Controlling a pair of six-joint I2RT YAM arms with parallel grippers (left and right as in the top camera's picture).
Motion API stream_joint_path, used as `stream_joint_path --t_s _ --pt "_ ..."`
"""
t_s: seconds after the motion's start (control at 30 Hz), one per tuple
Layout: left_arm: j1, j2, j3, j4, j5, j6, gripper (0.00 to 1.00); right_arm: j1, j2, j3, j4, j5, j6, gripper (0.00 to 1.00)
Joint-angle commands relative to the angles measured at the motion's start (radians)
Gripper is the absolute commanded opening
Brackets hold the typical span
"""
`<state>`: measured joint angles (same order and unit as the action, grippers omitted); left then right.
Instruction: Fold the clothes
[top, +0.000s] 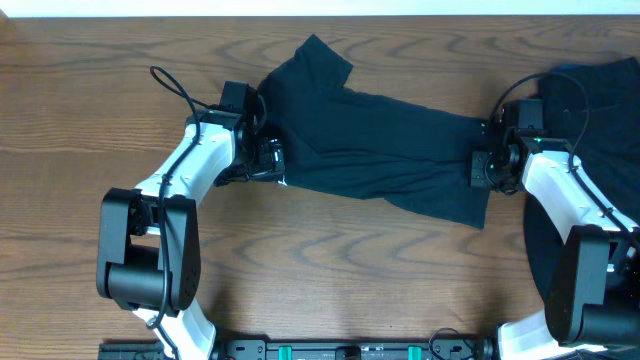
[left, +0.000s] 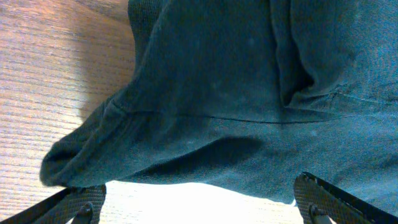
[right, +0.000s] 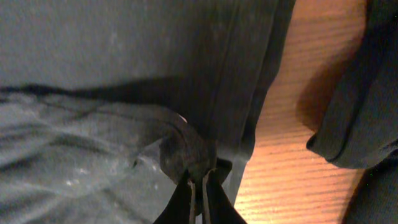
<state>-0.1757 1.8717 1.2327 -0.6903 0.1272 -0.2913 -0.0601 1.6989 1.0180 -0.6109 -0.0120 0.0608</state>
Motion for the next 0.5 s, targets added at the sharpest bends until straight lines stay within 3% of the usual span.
stream_joint_path --t_s 0.0,0.47 --pt "0.002 0.006 -0.005 -0.001 -0.008 -0.001 0.98 -0.014 0.003 -0.006 0.025 -0.006 0.005 0.01" --pt "0.002 0.006 -0.005 -0.001 -0.008 -0.001 0.98 -0.051 0.080 -0.008 0.141 0.006 -0.018 0.01"
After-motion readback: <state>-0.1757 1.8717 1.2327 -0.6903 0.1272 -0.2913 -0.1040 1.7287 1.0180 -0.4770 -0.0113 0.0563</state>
